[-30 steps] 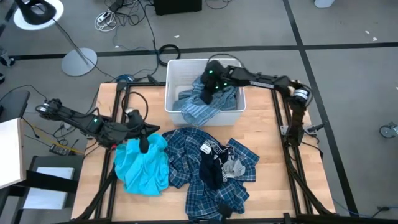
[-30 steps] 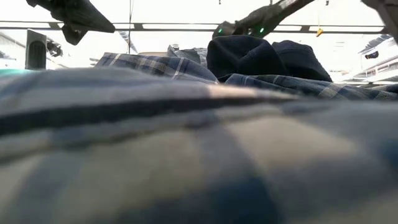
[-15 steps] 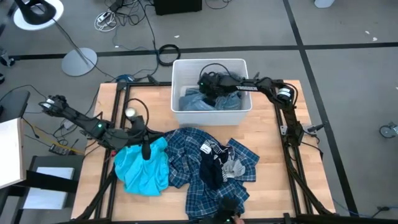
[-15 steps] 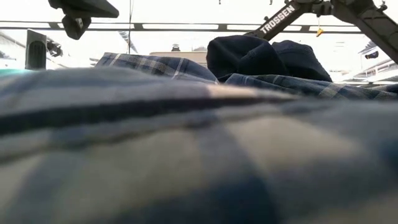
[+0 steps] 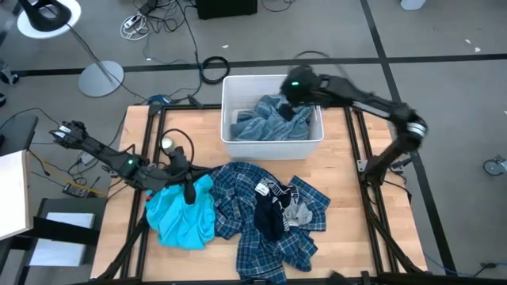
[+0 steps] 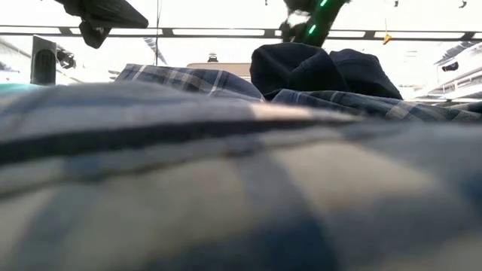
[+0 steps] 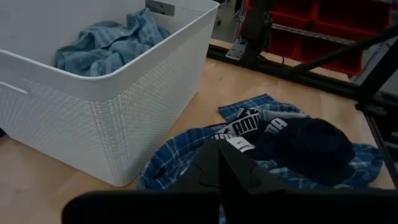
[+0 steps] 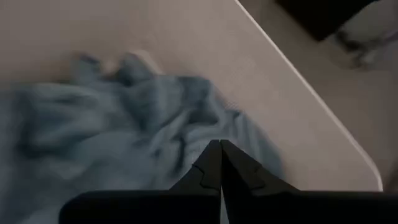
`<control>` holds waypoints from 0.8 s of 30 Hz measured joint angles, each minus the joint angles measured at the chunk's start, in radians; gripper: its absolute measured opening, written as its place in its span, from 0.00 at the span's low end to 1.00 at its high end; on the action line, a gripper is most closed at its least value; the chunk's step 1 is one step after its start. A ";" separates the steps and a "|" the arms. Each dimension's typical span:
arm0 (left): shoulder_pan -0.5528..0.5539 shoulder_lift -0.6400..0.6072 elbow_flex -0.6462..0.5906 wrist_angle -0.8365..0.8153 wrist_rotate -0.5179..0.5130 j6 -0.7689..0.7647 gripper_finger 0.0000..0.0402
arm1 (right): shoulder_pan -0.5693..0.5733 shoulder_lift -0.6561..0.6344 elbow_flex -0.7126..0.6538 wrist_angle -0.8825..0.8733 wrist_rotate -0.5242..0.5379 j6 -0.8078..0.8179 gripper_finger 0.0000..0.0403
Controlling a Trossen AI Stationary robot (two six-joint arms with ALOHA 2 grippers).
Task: Sort clothes
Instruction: Put the blue shorts into the white bin
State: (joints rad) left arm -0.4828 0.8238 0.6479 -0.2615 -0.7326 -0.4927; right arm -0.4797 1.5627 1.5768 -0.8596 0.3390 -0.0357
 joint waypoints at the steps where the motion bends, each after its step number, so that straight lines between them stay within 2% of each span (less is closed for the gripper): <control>1: 0.000 0.001 0.000 0.000 0.000 0.007 0.00 | 0.007 -0.045 0.000 -0.036 -0.035 0.031 0.00; 4: 0.000 0.004 0.000 -0.003 0.001 0.021 0.00 | 0.045 -0.179 -0.017 -0.110 -0.091 0.083 0.00; 11: 0.009 0.009 0.000 0.004 0.010 0.001 0.03 | 0.196 -0.469 -0.160 -0.141 -0.100 0.212 0.00; 16: 0.012 0.009 0.000 -0.003 -0.018 -0.008 0.18 | 0.342 -0.666 -0.349 -0.130 -0.100 0.375 0.00; 20: 0.013 0.018 0.000 -0.006 -0.121 -0.005 0.35 | 0.460 -0.800 -0.525 -0.110 -0.098 0.499 0.00; 22: 0.013 0.018 0.000 -0.003 -0.149 -0.004 0.42 | 0.515 -0.854 -0.613 -0.097 -0.073 0.564 0.00; 24: 0.013 0.018 0.000 0.010 -0.136 -0.008 0.48 | 0.565 -0.901 -0.696 -0.052 -0.016 0.601 0.00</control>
State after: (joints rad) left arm -0.4694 0.8415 0.6479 -0.2512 -0.8685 -0.5003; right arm 0.0851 0.6621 0.8813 -0.9119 0.3235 0.5652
